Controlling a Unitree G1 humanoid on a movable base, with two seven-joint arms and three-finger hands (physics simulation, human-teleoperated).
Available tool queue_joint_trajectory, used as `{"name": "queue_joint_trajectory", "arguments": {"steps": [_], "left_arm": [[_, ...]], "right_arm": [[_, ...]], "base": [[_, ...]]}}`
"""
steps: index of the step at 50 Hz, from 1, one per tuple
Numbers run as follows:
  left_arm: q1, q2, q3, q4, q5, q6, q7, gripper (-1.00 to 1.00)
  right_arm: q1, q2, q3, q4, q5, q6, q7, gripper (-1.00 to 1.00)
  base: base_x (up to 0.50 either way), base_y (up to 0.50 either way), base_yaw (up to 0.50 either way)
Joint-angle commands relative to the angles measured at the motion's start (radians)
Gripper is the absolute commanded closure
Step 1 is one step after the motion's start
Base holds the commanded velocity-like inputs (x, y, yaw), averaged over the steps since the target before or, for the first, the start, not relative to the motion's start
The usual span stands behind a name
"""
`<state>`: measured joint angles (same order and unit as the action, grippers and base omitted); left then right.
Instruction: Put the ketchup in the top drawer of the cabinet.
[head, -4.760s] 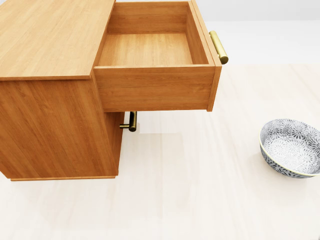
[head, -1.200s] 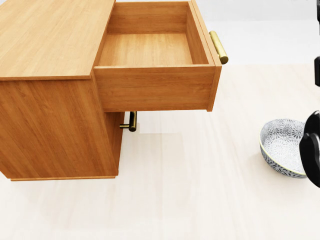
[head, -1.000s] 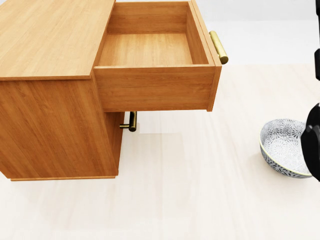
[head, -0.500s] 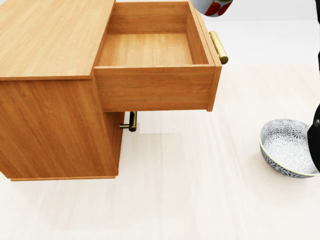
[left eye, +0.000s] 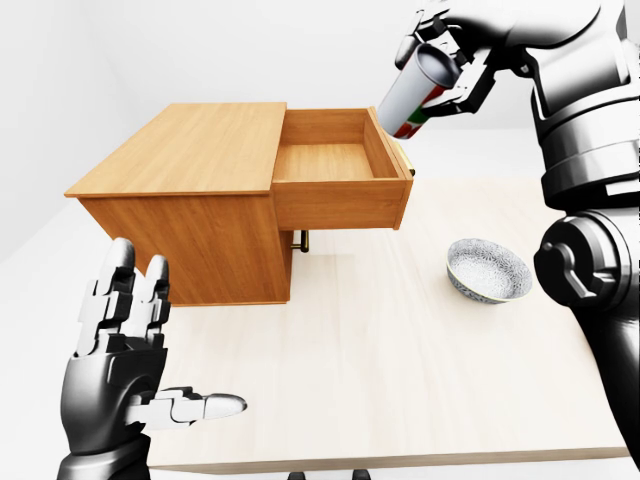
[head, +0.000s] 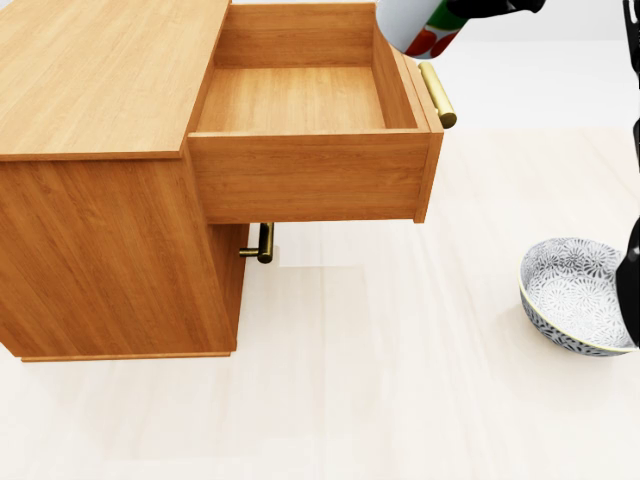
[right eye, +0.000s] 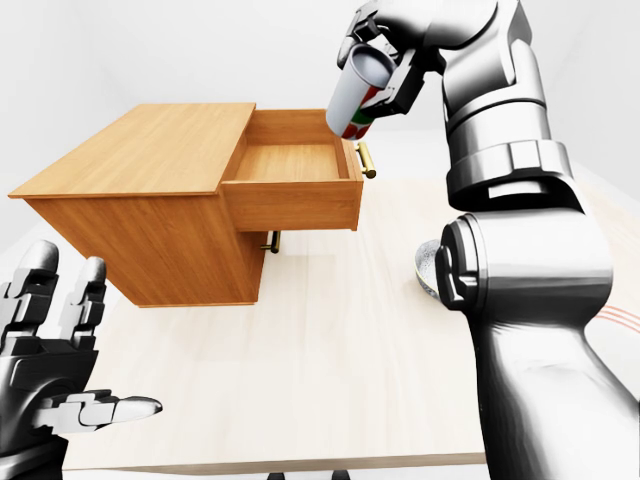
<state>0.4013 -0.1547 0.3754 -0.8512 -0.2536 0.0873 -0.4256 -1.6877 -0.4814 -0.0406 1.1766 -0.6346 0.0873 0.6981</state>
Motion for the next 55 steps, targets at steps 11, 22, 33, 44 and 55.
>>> {"name": "queue_joint_trajectory", "arguments": {"steps": [11,22,33,44,55], "left_arm": [[-0.001,0.000,0.004,-0.004,-0.004,0.000,0.001,-1.00],[-0.008,0.004,0.014,-0.022,-0.012,0.000,0.006,-1.00],[-0.013,0.003,0.021,-0.017,-0.013,0.000,0.004,-1.00],[-0.010,0.002,0.023,-0.024,-0.018,0.000,0.001,-1.00],[-0.007,0.000,0.021,-0.022,-0.016,0.000,-0.002,-1.00]], "right_arm": [[0.016,0.022,-0.003,0.013,0.000,0.000,0.000,1.00],[0.019,0.036,-0.002,0.017,-0.008,0.000,0.000,1.00],[0.021,0.049,-0.001,0.021,-0.010,0.000,0.000,1.00],[0.033,0.068,0.000,0.033,-0.001,0.000,0.000,1.00],[0.037,0.074,-0.009,0.051,0.018,0.000,0.000,1.00]], "base": [[0.00,0.00,0.00],[0.00,0.00,0.00],[0.00,0.00,0.00],[0.00,0.00,0.00],[0.00,0.00,0.00]]}}
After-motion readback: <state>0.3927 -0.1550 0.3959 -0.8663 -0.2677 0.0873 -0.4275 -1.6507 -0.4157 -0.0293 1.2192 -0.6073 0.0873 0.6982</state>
